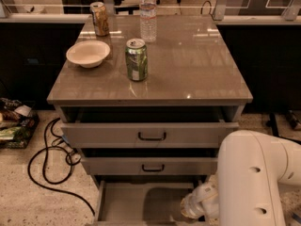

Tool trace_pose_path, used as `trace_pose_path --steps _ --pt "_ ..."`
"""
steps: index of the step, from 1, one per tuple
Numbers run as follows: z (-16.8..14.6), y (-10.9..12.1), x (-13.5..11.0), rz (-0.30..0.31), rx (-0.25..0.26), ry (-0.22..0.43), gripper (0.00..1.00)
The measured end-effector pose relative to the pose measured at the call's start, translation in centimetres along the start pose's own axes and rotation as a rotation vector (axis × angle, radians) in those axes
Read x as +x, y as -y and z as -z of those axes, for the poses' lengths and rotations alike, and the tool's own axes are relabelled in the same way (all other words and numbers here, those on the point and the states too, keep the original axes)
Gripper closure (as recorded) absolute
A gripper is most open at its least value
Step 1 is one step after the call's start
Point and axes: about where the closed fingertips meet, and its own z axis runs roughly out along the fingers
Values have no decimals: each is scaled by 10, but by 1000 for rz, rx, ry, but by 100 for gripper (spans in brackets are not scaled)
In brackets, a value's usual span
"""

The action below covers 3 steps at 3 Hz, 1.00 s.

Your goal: Open bottom drawer

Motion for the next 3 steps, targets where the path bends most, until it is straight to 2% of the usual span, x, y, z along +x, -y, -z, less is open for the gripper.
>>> trace_pose_path --steps 1,2,3 --pt "-20 -1 11 -33 -57 44 100" --pt "-32 -19 8 -74 -105 98 100" --pt "-33 -44 -7 -107 -136 149 100"
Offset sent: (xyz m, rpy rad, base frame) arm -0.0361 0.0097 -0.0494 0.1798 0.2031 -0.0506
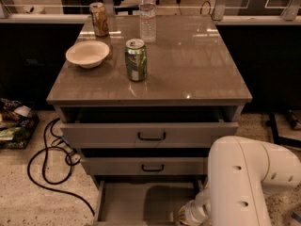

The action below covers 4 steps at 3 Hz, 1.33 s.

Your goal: Open bottom drawer

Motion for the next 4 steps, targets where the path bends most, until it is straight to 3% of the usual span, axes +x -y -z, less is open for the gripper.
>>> trace_pose_path --steps 1,4 --pt "-2 -10 -8 -10 -10 18 100" --pt "-2 -10 -8 -10 -10 18 100"
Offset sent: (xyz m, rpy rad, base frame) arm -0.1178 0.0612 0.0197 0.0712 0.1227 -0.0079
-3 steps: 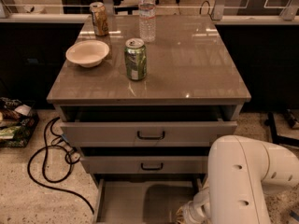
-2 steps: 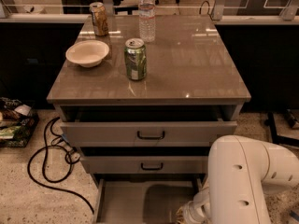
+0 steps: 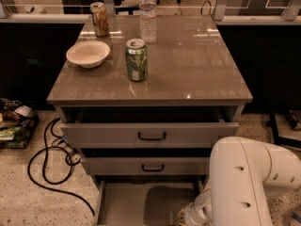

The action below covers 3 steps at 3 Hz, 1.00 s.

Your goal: Open bottom drawer

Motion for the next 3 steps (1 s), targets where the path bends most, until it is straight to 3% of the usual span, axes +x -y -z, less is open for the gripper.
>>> trace_pose_path --steps 2,3 --pt "0 0 0 0 0 0 100" --pt "0 1 0 0 0 0 77"
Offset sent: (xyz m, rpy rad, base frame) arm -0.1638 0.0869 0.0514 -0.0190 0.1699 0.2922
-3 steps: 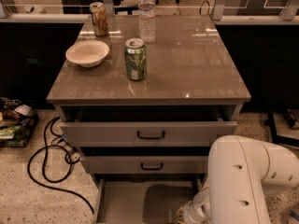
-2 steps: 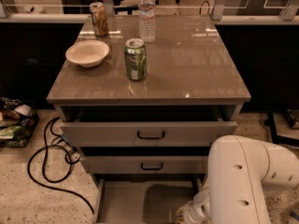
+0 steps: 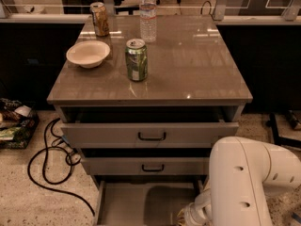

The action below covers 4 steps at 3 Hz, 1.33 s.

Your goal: Open bottom drawer

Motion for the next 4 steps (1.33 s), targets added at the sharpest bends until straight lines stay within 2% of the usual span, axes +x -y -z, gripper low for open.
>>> trace_pose_path --steps 3,4 --pt "-1 -1 -1 0 -2 1 8" --pt "-1 8 -1 0 -2 1 0"
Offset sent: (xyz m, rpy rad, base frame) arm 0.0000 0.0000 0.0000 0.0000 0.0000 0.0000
